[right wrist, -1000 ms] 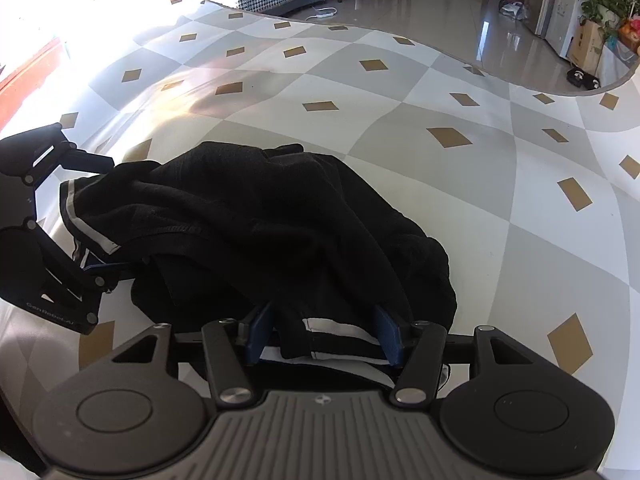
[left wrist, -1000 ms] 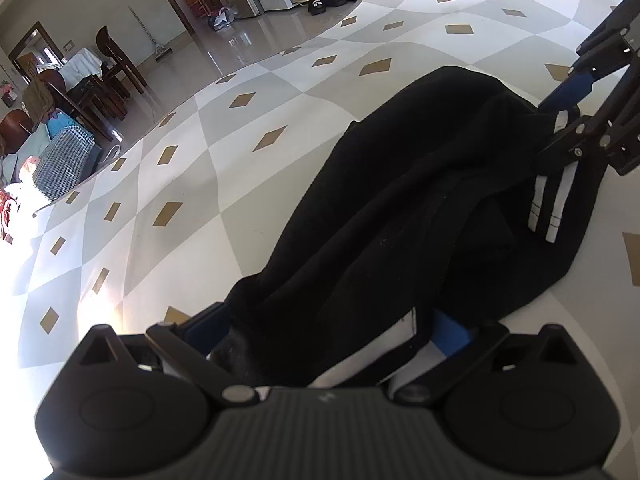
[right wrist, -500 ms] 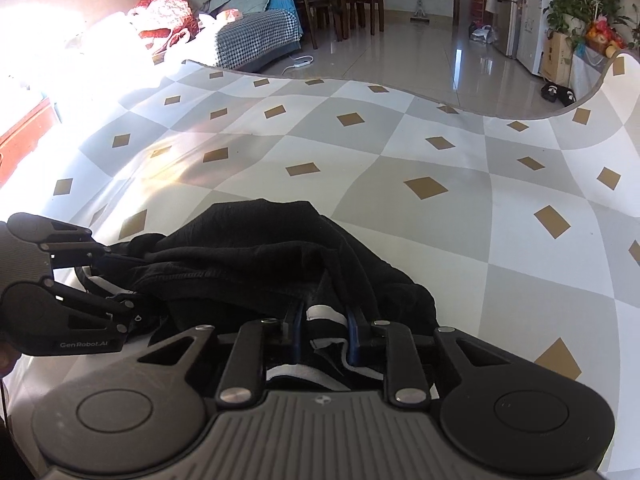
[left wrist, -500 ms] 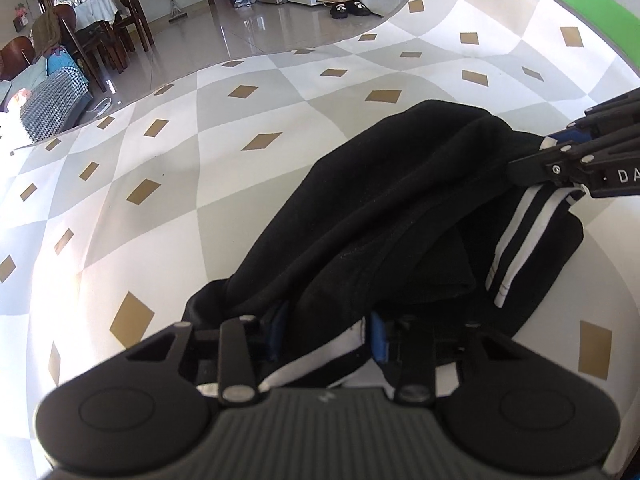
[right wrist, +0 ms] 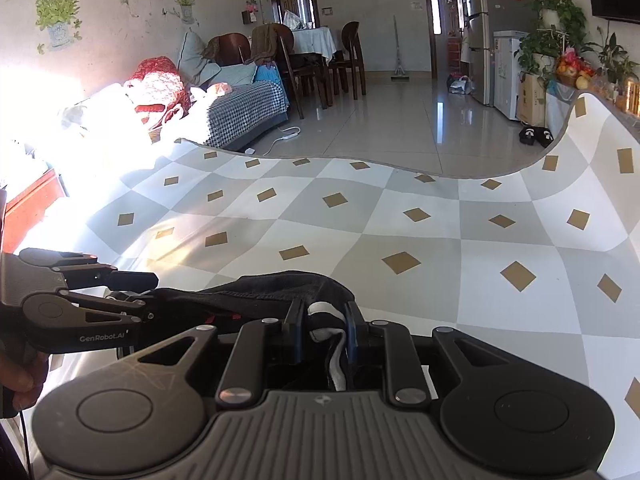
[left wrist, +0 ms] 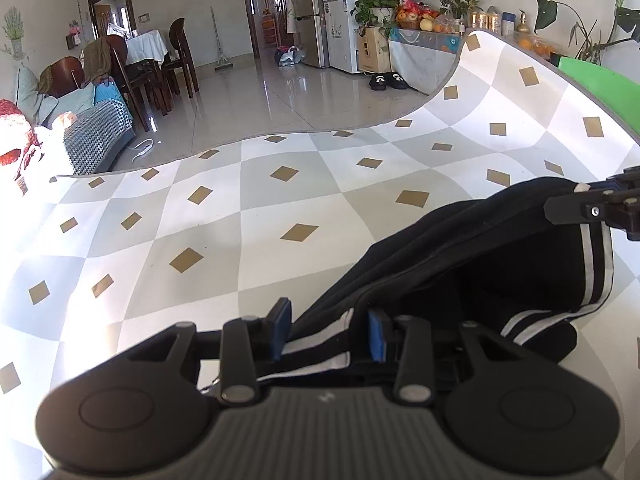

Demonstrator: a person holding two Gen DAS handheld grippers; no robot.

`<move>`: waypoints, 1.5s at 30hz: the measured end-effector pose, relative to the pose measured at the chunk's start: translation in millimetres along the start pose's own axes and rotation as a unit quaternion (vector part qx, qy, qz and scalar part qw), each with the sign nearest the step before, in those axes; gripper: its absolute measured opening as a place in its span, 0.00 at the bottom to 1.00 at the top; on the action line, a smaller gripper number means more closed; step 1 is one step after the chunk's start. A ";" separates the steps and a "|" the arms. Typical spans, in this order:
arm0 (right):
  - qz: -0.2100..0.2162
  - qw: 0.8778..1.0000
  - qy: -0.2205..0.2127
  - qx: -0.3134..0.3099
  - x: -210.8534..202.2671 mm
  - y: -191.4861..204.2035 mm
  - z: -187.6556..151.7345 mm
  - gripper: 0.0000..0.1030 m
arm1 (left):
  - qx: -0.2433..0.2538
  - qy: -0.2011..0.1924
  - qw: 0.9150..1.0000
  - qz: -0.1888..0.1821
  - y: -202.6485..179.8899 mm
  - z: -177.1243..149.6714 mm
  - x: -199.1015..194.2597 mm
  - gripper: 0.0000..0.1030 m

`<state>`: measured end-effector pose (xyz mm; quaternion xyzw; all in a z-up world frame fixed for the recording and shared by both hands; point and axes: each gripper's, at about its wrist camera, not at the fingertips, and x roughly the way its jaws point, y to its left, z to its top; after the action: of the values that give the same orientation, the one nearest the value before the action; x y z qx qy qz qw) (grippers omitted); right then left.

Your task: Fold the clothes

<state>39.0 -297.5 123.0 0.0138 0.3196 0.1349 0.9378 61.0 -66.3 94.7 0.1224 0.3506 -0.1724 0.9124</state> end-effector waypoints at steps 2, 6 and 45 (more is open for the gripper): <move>-0.009 1.000 -0.003 0.007 -1.5 -3.4 -0.1 0.19 | 0.003 -0.003 1.000 -0.001 -3.8 1.0 -0.5 0.36; -0.018 1.000 -0.023 0.009 -9.0 -4.6 1.6 0.19 | 0.006 -0.015 1.000 0.004 -10.3 4.7 -3.3 0.36; -0.070 0.992 -0.039 0.097 36.6 -21.3 27.5 0.19 | -0.083 0.020 0.995 0.048 6.8 5.0 24.8 0.89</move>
<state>88.5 -306.8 120.7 0.0879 0.2945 0.0360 0.9509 83.9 -67.5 82.1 0.0663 0.3756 -0.0966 0.9193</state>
